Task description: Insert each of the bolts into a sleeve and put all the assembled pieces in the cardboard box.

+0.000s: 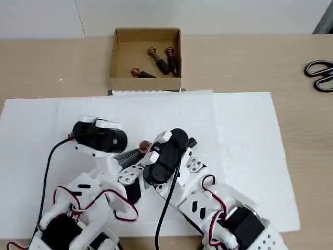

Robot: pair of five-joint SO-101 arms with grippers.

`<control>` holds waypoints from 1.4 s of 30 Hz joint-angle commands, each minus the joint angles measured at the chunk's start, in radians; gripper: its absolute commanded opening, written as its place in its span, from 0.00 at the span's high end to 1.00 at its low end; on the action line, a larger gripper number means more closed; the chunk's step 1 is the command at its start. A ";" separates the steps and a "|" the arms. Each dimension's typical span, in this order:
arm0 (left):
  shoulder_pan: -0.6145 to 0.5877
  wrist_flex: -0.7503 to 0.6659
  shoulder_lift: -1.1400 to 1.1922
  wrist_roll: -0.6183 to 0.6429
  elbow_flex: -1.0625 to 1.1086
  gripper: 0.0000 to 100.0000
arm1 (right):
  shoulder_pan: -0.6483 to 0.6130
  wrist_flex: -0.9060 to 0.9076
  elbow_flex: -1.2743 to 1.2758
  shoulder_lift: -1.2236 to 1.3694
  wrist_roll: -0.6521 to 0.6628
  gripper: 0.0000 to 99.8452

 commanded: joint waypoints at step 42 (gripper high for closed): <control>-0.628 -0.071 0.014 -0.450 0.320 0.99 | 0.444 -0.378 -0.020 0.260 -0.106 1.00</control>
